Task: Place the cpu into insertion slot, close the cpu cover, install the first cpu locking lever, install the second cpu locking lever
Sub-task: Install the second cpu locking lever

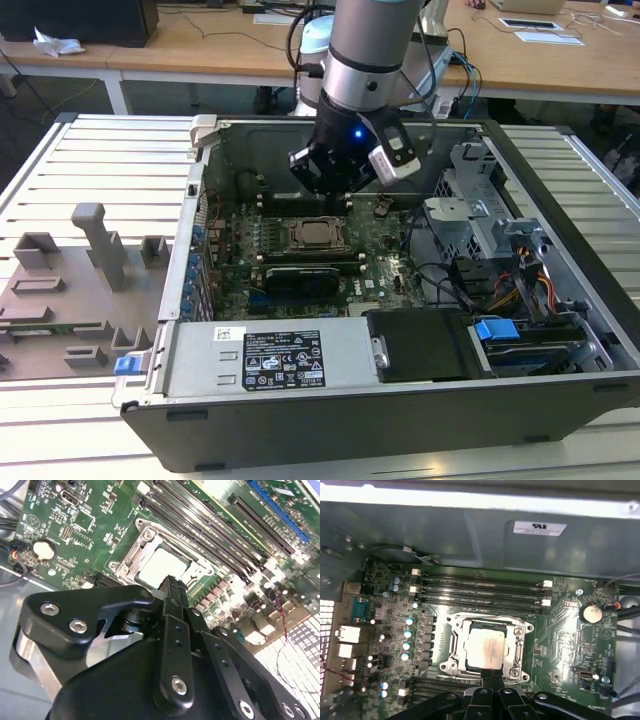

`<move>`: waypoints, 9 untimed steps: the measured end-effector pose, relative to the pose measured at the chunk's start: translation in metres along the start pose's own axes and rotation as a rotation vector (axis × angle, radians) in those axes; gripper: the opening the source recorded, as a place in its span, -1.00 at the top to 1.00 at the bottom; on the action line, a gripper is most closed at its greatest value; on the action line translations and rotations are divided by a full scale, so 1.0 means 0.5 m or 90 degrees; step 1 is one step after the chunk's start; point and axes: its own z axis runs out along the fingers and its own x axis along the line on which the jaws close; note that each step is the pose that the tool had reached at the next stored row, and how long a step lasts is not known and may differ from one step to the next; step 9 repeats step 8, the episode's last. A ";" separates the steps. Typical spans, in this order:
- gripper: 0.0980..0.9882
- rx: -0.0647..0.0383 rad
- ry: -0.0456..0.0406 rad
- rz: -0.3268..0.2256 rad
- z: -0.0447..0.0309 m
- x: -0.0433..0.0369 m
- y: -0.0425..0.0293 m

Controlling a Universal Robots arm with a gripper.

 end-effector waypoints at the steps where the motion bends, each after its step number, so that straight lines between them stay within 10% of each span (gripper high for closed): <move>1: 0.98 0.000 -0.0001 0.000 0.000 0.000 0.000; 9: 0.98 0.000 0.0000 0.000 0.000 0.000 0.000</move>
